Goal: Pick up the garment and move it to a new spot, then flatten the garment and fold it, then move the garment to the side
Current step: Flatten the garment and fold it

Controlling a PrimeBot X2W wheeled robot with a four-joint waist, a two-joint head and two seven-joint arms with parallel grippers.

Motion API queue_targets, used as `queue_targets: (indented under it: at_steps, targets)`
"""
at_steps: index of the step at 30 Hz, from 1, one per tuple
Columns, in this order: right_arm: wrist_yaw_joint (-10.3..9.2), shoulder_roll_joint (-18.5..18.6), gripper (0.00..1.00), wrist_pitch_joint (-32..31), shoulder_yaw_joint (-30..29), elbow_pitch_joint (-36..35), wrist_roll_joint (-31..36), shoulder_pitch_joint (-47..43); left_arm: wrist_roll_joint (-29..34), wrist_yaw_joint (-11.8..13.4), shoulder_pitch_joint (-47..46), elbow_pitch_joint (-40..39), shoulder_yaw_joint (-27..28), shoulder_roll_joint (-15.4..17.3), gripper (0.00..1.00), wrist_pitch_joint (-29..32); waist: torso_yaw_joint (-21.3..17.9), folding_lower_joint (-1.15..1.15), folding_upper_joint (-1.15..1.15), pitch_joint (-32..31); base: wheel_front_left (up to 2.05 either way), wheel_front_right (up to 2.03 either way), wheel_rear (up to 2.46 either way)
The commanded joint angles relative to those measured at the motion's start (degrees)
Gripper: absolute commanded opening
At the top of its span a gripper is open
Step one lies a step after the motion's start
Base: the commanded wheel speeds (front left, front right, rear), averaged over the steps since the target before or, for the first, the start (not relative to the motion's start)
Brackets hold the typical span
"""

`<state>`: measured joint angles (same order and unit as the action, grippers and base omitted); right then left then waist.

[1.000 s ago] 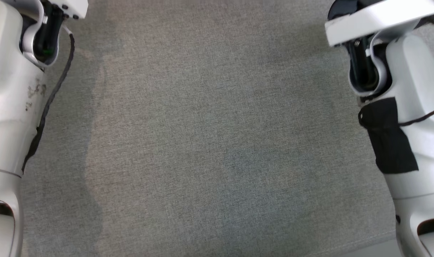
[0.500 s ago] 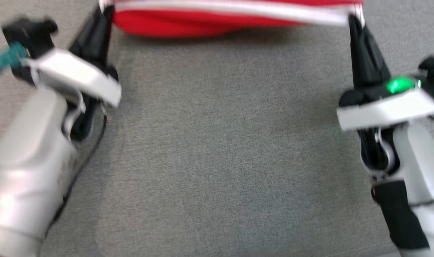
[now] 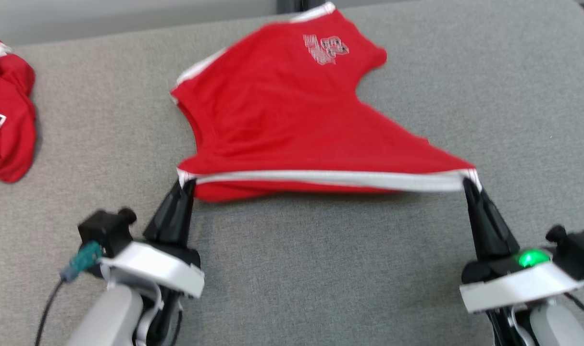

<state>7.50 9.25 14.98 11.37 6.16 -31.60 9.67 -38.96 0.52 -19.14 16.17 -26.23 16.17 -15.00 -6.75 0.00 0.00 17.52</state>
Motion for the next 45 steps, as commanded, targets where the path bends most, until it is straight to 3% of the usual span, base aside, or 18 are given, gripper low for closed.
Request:
queue_targets:
  at_steps: [1, 12, 25, 34, 45]
  targets:
    - [0.01, 0.47, 0.00, 0.31, -0.47, -0.65, -0.24, -1.79, 0.74, 0.61, 1.81, -1.22, 0.91, -0.09, 0.00, -0.24, 0.46, 0.00, 0.00, -2.67, 0.00, 0.00, 0.00]
    - [0.00, 1.37, 0.00, 0.32, -2.89, -7.94, -1.15, -15.77, 4.78, 2.71, 20.20, -12.32, 4.08, -3.21, 0.00, -0.26, 1.53, 0.00, 0.00, -10.16, 0.00, 0.00, 0.00]
    - [0.00, 4.08, 0.00, 0.32, -4.02, -14.23, -2.45, -23.42, 5.42, 4.40, 28.46, -20.14, 2.98, -1.86, 0.00, 1.27, 1.79, 0.00, 0.00, -13.24, 0.00, 0.00, 0.00]
    - [0.01, 5.74, 0.00, 0.15, -3.34, -11.64, -2.85, -20.10, 4.21, 4.17, 26.45, -20.75, 0.98, -3.51, 0.00, 4.07, 3.04, 0.00, 0.00, -12.14, 0.00, 0.00, 0.00]
    - [0.01, 10.14, 0.00, -2.15, -1.99, -1.28, -5.51, -6.13, -0.68, 2.68, 14.39, -11.72, 0.37, -10.10, 0.00, 7.65, 7.74, 0.00, 0.00, -8.27, 0.00, 0.00, 0.00]
